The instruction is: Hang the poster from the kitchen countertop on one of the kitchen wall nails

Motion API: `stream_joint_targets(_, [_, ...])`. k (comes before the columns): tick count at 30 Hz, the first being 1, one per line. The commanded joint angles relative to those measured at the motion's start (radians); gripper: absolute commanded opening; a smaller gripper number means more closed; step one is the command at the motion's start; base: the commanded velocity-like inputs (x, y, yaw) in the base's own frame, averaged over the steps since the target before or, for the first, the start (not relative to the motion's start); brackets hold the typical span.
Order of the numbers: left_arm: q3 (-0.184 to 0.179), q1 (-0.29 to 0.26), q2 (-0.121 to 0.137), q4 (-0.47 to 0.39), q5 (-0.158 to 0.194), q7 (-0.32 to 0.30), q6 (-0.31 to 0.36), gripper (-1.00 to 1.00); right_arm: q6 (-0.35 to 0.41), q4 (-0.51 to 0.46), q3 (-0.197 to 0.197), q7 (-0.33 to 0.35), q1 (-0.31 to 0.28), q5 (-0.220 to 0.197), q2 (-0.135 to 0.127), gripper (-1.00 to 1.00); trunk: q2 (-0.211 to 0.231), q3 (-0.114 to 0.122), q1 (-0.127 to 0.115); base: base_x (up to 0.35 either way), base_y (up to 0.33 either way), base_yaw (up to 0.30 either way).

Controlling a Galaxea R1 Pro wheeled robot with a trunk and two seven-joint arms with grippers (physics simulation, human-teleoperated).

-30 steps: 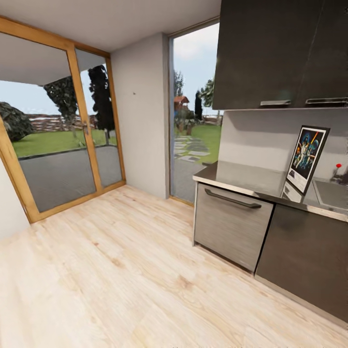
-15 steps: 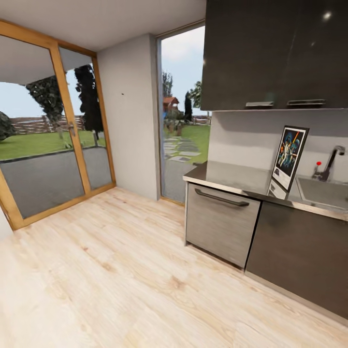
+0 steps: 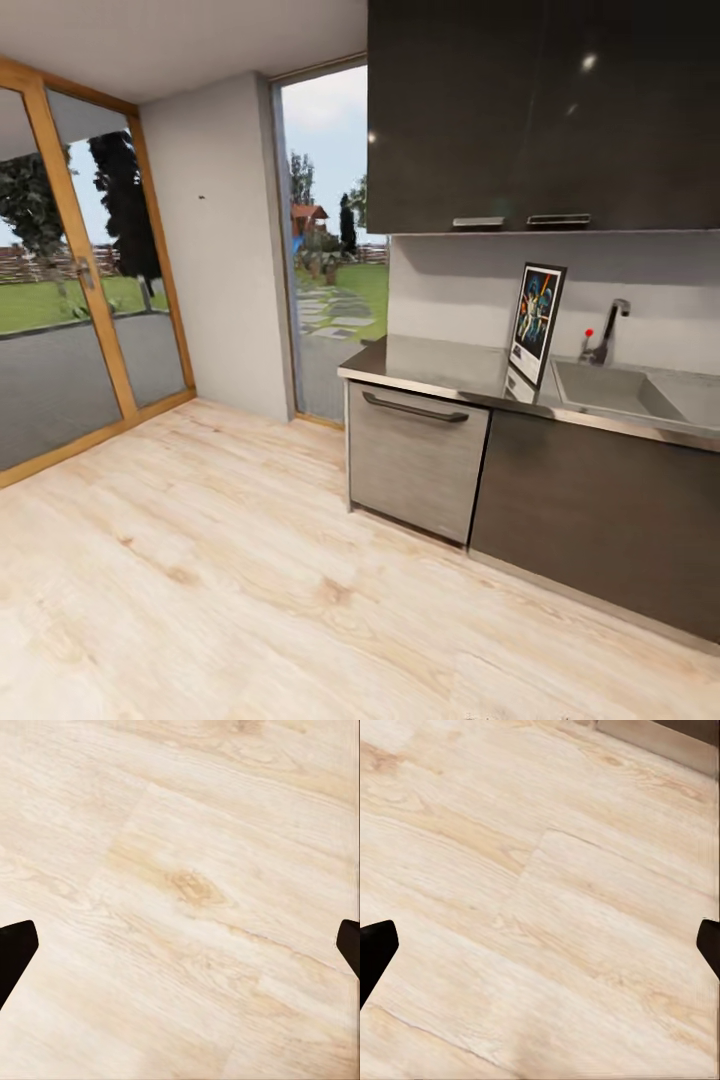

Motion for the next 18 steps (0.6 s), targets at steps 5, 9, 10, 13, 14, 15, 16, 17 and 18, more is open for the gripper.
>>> stream_joint_targets(5, [0.001,0.000,0.000,-0.001,-0.001,0.000,-0.002,1.00,-0.003,0.001,0.000,0.000,-0.001,0.001,0.000,1.00,0.000,0.003,0.000,0.000,0.000,-0.275])
stream_joint_targets(9, [0.001,0.000,0.000,-0.001,-0.001,0.000,-0.002,1.00,-0.003,0.001,0.000,0.000,-0.001,0.001,0.000,1.00,0.000,0.007,0.000,0.000,0.000,-0.275])
stream_joint_targets(10, [0.001,0.000,0.000,-0.001,-0.001,0.000,-0.002,1.00,-0.003,0.001,0.000,0.000,-0.001,0.001,0.000,1.00,0.000,0.008,0.000,0.000,0.000,-0.276])
stream_joint_targets(13, [0.001,0.000,0.000,-0.001,-0.001,0.000,-0.002,1.00,-0.003,0.001,0.000,0.000,-0.001,0.001,0.000,1.00,0.000,0.010,0.000,0.000,0.000,-0.276])
stream_joint_targets(14, [0.001,0.000,0.000,-0.001,-0.001,0.000,-0.002,1.00,-0.003,0.001,0.000,0.000,-0.001,0.001,0.000,1.00,0.000,0.011,0.000,0.000,0.000,-0.276])
stream_joint_targets(15, [0.001,0.000,0.000,-0.001,-0.001,0.000,-0.002,1.00,-0.003,0.001,0.000,0.000,-0.001,0.001,0.000,1.00,0.000,0.012,0.000,0.000,0.000,-0.276])
stream_joint_targets(16, [0.001,0.000,0.000,-0.001,-0.001,0.000,-0.002,1.00,-0.003,0.001,0.000,0.000,-0.001,0.001,0.000,1.00,0.000,0.013,0.000,0.000,0.000,-0.276])
stream_joint_targets(17, [0.001,0.000,0.000,-0.001,-0.001,0.000,-0.002,1.00,-0.003,0.001,0.000,0.000,-0.001,0.001,0.000,1.00,0.000,0.014,0.000,0.000,0.000,-0.276])
stream_joint_targets(18, [0.001,0.000,0.000,-0.001,-0.001,0.000,-0.002,1.00,-0.003,0.001,0.000,0.000,-0.001,0.001,0.000,1.00,0.000,0.014,0.000,0.000,0.000,-0.276])
